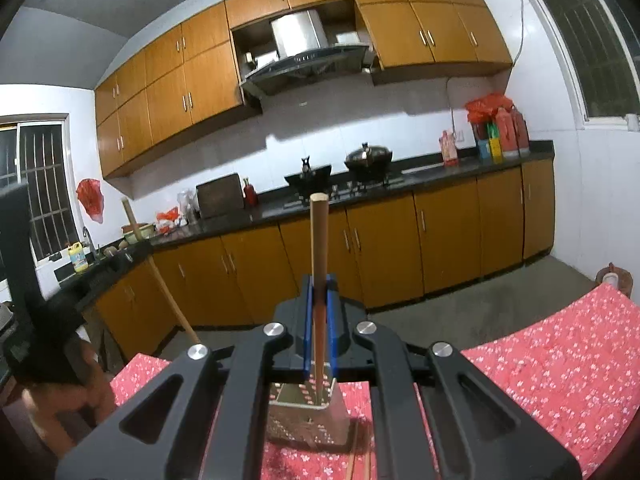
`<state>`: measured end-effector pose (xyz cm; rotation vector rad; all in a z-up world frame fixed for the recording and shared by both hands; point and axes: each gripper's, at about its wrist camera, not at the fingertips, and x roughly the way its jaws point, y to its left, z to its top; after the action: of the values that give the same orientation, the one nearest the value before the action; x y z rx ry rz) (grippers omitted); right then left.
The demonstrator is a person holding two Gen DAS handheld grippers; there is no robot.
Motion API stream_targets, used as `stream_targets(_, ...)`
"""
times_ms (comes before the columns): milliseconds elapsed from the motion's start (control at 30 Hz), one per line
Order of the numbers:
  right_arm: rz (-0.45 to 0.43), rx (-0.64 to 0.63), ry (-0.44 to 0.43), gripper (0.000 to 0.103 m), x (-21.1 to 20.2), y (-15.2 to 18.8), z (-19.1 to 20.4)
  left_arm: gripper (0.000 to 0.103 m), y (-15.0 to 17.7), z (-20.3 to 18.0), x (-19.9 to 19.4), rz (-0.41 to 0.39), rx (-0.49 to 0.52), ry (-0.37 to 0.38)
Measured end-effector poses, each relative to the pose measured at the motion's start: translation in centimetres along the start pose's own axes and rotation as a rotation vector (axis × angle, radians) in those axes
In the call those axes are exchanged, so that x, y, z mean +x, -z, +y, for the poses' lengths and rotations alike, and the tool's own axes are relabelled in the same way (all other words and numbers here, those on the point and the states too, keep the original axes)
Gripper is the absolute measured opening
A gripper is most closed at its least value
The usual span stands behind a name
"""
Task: Organize utensils
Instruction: 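Lower the chopsticks into the holder and open both tools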
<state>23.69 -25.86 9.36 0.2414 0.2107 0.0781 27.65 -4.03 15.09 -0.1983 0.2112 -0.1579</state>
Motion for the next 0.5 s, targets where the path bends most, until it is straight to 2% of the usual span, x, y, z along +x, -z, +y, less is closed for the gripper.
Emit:
stream_targets(100, 0.022, 0.003, -0.006, 0.008, 0.4, 0.8, 0.1, 0.007, 1.2, 0.4, 0.6, 0.054, 0.001, 0.007)
stream_targets(233, 0.027, 0.004, -0.012, 0.013, 0.4, 1.1, 0.5, 0.011, 1.6, 0.6, 0.4, 0.076, 0.012, 0.016)
stream_targets(267, 0.025, 0.003, -0.012, 0.014, 0.4, 1.1, 0.6, 0.020, 1.5, 0.6, 0.1, 0.075, 0.023, 0.015)
stream_targets(300, 0.022, 0.003, -0.012, 0.015, 0.1, 1.2, 0.6, 0.036, 1.3, 0.5, -0.1, 0.070, 0.029, 0.012)
stream_targets(333, 0.018, 0.002, -0.013, 0.015, -0.1, 1.1, 0.7, 0.040, 1.2, 0.5, -0.5, 0.059, 0.034, 0.006)
stream_targets(500, -0.024, 0.008, -0.013, 0.016, -2.5, 0.3, 0.9, 0.042, 0.5, 1.4, -2.6, 0.038, 0.008, 0.004)
